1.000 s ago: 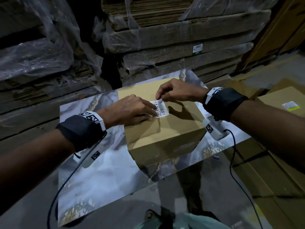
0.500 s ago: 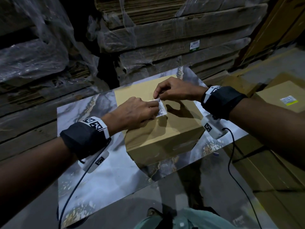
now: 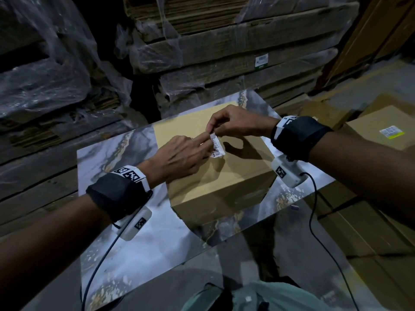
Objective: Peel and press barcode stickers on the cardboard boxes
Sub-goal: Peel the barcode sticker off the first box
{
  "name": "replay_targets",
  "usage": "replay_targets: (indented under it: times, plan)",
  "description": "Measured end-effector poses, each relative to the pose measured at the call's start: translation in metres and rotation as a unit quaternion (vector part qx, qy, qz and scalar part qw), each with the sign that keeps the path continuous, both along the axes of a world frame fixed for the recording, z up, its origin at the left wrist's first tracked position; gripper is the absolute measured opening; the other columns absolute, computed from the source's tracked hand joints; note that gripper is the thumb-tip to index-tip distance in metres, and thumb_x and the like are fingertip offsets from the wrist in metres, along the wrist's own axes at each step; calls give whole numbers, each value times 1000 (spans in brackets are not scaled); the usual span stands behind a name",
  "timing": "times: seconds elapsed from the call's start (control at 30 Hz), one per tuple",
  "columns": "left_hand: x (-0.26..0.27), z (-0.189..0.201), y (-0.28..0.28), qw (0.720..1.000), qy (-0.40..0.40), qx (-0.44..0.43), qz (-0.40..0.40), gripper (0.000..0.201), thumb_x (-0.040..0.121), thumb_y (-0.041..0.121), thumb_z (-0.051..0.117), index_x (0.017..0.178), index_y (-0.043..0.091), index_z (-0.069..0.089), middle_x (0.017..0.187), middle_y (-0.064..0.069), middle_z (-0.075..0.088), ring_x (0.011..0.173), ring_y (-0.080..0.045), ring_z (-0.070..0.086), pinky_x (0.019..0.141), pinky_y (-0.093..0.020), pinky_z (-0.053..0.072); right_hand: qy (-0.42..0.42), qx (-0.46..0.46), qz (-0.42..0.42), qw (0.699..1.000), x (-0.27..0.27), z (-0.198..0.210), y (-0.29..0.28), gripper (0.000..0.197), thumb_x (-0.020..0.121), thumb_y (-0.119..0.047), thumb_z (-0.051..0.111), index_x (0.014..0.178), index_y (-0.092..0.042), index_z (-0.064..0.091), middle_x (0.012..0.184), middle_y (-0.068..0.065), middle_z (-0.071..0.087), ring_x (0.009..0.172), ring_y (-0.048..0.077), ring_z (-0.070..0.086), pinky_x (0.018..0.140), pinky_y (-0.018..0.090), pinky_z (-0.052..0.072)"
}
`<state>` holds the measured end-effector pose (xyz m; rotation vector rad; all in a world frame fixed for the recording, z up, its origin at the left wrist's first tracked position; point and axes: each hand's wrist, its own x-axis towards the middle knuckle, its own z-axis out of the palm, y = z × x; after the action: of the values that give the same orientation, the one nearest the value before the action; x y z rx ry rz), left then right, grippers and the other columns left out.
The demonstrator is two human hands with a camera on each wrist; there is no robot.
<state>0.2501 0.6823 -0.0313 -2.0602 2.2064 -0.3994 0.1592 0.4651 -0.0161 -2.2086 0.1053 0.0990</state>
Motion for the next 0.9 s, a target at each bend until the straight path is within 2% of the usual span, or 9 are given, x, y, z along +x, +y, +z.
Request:
replay_targets:
  times: [0.27, 0.4, 0.53, 0.6, 0.63, 0.7, 0.77, 0.83, 0.9]
  plan:
    - [-6, 3, -2, 996, 61, -28, 57, 10, 97, 20, 50, 100, 12, 53, 100, -7, 52, 54, -31, 45, 48, -42, 37, -4, -17, -4, 1000, -6, 4, 4, 18, 87, -22, 66, 100, -19, 77, 102, 2, 76, 100, 21, 70, 96, 53, 55]
    - [-5, 2, -2, 992, 72, -35, 94, 14, 97, 22, 48, 104, 14, 56, 98, -5, 54, 59, -31, 47, 53, -44, 41, -13, -105, -13, 994, -19, 8, 13, 11, 88, -23, 74, 98, -22, 78, 97, -6, 76, 94, 10, 71, 93, 46, 58]
    - [-3, 4, 1, 987, 125, -47, 91, 15, 99, 28, 53, 108, 19, 62, 107, -2, 59, 72, -29, 57, 59, -39, 41, -55, -193, 0, 980, -45, 11, 31, 27, 84, -32, 82, 107, -17, 77, 98, 0, 74, 88, 12, 69, 82, 33, 58]
    - [3, 7, 4, 972, 198, -76, 101, 21, 101, 34, 50, 108, 22, 65, 109, 1, 63, 83, -25, 63, 65, -37, 43, -94, -214, 11, 972, -54, 7, 39, 35, 82, -40, 84, 106, -14, 79, 94, 2, 73, 82, 15, 66, 73, 27, 52]
    - [7, 8, 7, 958, 245, -93, 113, 23, 100, 36, 49, 108, 23, 66, 109, 3, 65, 88, -22, 64, 70, -39, 47, -110, -225, 7, 968, -56, 4, 42, 36, 82, -42, 84, 104, -13, 80, 91, 3, 72, 79, 17, 65, 70, 28, 49]
    - [16, 5, 14, 930, 326, -115, 129, 22, 99, 35, 54, 108, 21, 68, 107, 5, 68, 92, -15, 66, 80, -42, 55, -129, -232, -20, 964, -56, -4, 48, 33, 83, -43, 83, 99, -14, 82, 87, 4, 73, 76, 19, 64, 70, 37, 52]
    - [20, -2, 22, 901, 391, -134, 130, 18, 99, 27, 61, 110, 16, 69, 109, 2, 68, 97, -11, 66, 86, -35, 57, -139, -228, -52, 962, -54, -11, 55, 29, 85, -44, 80, 94, -17, 82, 85, 3, 73, 74, 19, 63, 68, 43, 53]
    - [18, -11, 28, 881, 427, -157, 133, 22, 97, 25, 65, 116, 14, 68, 114, -1, 65, 103, -10, 65, 87, -28, 57, -147, -230, -78, 959, -52, -16, 61, 28, 88, -46, 73, 86, -20, 81, 80, 0, 70, 70, 18, 60, 64, 42, 52]
    - [13, -20, 32, 874, 437, -155, 145, 40, 93, 36, 67, 127, 16, 62, 124, -1, 58, 112, -11, 58, 93, -28, 53, -145, -238, -94, 956, -51, -18, 66, 30, 91, -44, 70, 82, -17, 77, 76, 1, 65, 68, 19, 57, 63, 41, 49]
